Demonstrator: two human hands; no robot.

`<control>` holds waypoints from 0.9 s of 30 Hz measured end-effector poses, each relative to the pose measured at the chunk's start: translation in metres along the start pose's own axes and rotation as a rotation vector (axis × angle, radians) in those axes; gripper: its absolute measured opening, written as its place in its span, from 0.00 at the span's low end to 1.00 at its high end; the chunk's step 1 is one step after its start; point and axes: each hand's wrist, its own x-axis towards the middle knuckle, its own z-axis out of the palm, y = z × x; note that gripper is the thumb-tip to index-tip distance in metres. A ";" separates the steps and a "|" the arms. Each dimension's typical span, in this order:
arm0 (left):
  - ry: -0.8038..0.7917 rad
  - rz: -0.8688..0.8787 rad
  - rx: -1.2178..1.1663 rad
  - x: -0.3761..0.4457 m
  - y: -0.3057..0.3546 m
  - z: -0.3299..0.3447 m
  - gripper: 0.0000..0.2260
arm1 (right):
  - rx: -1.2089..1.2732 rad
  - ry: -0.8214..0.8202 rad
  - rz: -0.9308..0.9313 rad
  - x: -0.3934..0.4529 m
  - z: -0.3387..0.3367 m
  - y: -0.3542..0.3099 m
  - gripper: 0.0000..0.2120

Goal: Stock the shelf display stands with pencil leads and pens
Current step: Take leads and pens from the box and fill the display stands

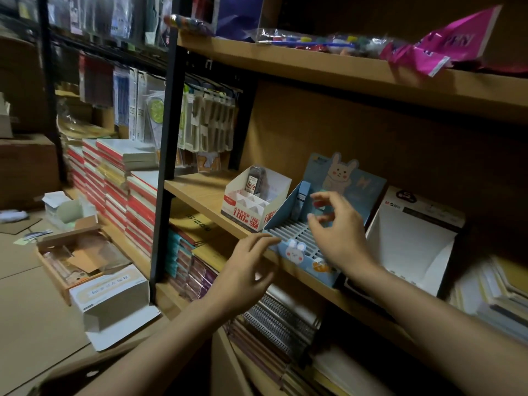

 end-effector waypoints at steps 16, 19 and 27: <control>-0.229 -1.305 0.085 -0.274 -0.087 0.034 0.05 | 0.142 -0.960 0.380 -0.261 0.186 0.048 0.09; -0.131 -1.436 0.066 -0.312 -0.090 0.069 0.05 | 0.099 -0.984 0.568 -0.297 0.214 0.062 0.08; 0.097 -1.372 0.239 -0.322 -0.126 0.113 0.14 | -0.054 -1.224 0.480 -0.315 0.272 0.083 0.29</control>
